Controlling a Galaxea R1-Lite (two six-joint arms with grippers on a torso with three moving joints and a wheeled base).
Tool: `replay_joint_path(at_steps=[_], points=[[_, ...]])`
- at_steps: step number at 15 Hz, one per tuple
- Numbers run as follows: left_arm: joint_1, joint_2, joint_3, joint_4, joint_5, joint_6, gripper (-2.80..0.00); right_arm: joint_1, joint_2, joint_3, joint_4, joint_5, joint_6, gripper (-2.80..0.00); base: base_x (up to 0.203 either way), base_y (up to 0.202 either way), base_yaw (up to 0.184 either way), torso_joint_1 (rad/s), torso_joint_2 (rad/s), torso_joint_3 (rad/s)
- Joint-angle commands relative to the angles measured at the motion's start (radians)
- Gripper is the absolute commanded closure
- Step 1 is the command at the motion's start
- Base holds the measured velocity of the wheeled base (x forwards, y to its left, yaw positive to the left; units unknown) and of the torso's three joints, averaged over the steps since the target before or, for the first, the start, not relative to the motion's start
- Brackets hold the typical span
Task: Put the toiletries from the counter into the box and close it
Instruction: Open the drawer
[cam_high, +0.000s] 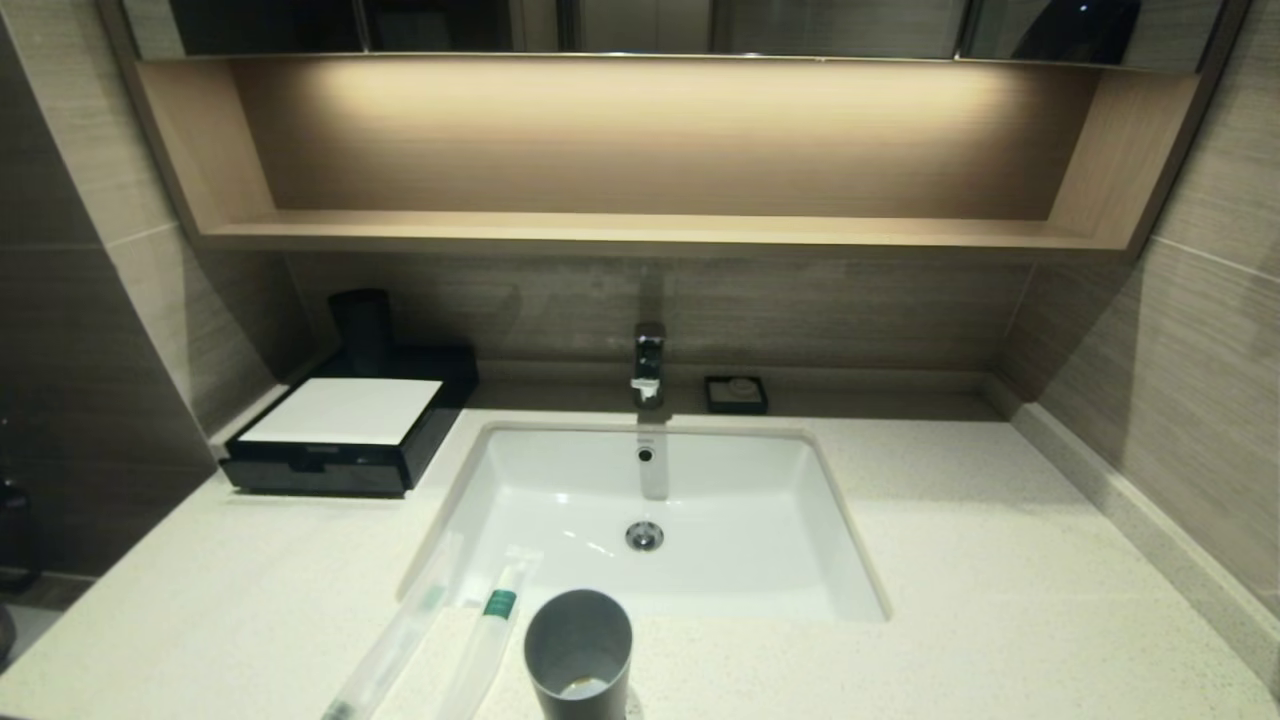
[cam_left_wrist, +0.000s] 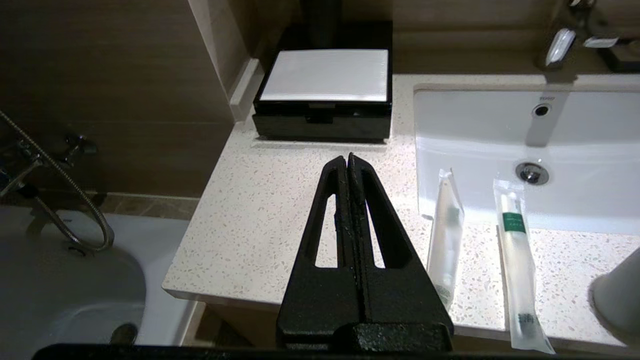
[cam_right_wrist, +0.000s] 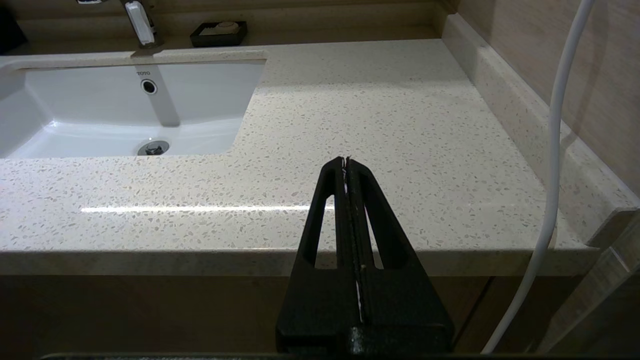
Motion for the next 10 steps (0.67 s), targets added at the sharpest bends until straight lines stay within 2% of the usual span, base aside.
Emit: replay_joint_path(at_steps=[1,4,8,10], points=[[0.001,0.159,-0.015,-0.004,0.007,0.000,0.00,0.000,0.001,0.000,0.001,0.000,0.000,0.00,0.000,0.000,0.000,0.000,0.00,0.000],[0.000,0.260,-0.010,-0.059,0.006,-0.031,0.00,0.000,0.001,0.000,-0.001,0.001,0.000,0.00,0.000,0.000,0.000,0.000,0.00,0.000],[0.001,0.390,-0.012,-0.139,0.007,-0.040,0.00,0.000,0.001,0.000,-0.001,0.001,0.000,0.00,0.000,0.000,0.000,0.000,0.00,0.000],[0.004,0.464,-0.004,-0.184,0.007,-0.069,0.00,0.000,0.001,0.000,-0.001,0.001,0.000,0.00,0.000,0.000,0.000,0.000,0.00,0.000]])
